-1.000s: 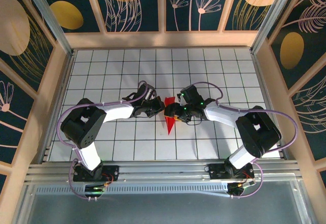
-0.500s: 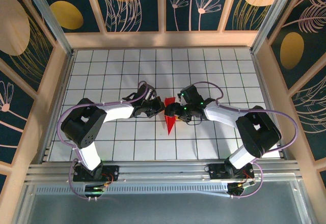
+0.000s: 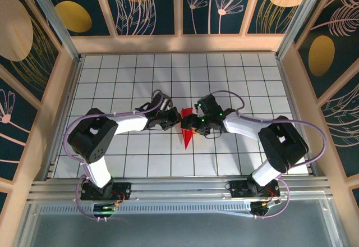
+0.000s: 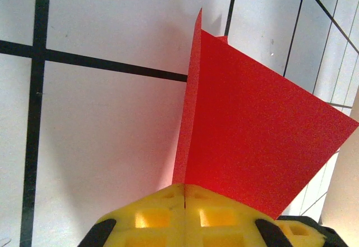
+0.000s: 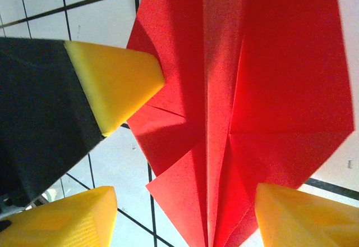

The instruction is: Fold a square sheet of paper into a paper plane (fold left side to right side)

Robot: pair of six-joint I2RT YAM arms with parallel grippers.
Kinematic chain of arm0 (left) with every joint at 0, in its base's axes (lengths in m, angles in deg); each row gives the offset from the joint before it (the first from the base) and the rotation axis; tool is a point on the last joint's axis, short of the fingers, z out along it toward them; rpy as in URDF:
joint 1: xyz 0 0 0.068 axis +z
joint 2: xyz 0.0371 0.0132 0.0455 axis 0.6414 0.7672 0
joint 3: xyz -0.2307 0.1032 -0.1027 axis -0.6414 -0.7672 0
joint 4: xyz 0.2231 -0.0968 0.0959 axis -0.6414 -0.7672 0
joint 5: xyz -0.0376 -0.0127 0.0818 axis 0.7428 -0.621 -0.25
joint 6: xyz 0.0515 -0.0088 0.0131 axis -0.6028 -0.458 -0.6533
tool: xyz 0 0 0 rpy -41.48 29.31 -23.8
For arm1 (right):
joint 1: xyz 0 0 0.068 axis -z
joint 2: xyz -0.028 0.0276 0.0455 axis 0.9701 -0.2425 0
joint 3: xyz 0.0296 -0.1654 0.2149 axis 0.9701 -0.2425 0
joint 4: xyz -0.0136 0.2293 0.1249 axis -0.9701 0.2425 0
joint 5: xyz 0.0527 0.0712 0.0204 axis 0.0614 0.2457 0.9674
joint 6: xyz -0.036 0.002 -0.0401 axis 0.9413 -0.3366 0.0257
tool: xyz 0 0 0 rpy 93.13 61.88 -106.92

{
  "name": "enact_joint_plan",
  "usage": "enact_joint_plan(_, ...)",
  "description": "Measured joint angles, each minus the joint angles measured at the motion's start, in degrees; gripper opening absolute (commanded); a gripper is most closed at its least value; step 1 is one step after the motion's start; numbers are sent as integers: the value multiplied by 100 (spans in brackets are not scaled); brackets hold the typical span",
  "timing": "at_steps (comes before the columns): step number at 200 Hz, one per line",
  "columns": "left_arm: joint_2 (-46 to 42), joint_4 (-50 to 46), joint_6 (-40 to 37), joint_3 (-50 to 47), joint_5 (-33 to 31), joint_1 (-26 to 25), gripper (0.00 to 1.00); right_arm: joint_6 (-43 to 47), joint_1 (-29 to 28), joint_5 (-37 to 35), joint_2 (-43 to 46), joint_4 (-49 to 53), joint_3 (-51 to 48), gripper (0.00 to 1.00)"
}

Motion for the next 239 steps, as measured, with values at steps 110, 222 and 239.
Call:
enact_joint_plan(110, 2, 4, 2, -52, -2, -7, 0, 24, -229, -164, -313, 122, 232, 52)
enact_joint_plan(222, 7, 2, 2, -96, 0, -11, 0, 234, -278, -505, -389, 647, 463, 26)
enact_joint_plan(239, 7, 2, 2, -96, 0, -11, 0, 210, -313, -518, -435, 647, 463, 26)
